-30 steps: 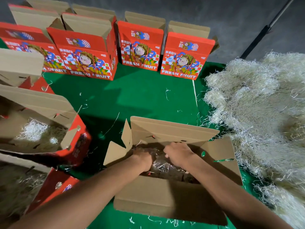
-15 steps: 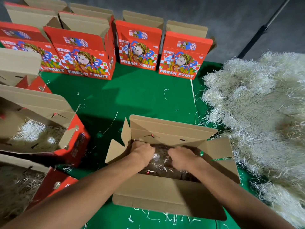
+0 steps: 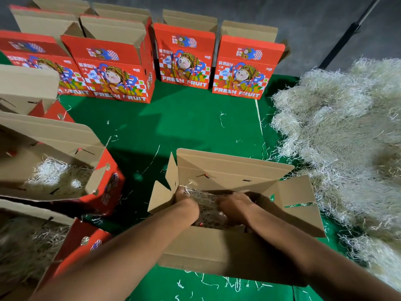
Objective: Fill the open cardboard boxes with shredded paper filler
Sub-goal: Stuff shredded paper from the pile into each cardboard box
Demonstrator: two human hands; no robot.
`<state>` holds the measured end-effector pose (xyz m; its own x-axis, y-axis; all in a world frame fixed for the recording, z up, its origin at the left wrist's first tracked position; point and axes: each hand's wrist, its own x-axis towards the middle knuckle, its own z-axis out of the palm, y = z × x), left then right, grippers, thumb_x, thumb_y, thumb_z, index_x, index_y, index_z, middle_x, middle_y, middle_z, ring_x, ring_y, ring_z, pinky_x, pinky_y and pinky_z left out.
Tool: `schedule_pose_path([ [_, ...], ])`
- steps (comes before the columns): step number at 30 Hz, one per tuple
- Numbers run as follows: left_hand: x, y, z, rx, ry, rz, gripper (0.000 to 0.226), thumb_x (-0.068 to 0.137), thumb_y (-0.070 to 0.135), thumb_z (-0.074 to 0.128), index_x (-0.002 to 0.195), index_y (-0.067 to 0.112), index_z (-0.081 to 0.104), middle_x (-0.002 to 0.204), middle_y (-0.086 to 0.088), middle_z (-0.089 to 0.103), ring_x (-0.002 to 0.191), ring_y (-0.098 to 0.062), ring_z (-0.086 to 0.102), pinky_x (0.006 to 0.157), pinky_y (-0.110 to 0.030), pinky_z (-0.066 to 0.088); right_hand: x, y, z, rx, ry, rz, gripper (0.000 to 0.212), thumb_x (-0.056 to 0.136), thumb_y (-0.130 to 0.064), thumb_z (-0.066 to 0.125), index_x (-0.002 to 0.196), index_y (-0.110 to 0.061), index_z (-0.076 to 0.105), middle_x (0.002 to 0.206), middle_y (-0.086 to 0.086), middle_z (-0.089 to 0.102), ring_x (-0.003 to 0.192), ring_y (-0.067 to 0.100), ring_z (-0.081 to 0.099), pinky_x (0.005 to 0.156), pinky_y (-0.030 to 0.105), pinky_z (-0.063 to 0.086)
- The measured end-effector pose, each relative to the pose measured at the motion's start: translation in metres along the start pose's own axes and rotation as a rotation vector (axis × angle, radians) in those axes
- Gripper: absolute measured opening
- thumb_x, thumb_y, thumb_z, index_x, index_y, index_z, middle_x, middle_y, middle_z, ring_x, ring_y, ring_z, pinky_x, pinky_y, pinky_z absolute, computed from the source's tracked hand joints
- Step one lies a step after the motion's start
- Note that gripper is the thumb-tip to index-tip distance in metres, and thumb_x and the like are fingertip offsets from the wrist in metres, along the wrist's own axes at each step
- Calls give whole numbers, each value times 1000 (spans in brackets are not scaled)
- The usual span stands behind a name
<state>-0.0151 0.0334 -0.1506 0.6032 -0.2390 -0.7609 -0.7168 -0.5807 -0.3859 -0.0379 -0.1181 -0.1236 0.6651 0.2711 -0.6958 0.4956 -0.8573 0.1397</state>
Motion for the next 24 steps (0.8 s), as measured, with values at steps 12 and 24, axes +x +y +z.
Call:
schedule_pose_path([
  [12,-26,1,-19,-6,173,-33,37,95,26,61,131,15,59,135,-11,59,130,-31,48,108,-48,31,-26,18,6,306,39,224,25,94,3,54,115,-7,65,114,15,67,100,27,65,89,37,54],
  [24,-10,30,-27,216,323,392,35,105,16,35,127,7,60,137,-11,58,132,-23,48,120,-42,21,-40,26,29,563,12,181,26,97,-24,55,118,-18,68,123,8,67,102,24,63,84,25,42],
])
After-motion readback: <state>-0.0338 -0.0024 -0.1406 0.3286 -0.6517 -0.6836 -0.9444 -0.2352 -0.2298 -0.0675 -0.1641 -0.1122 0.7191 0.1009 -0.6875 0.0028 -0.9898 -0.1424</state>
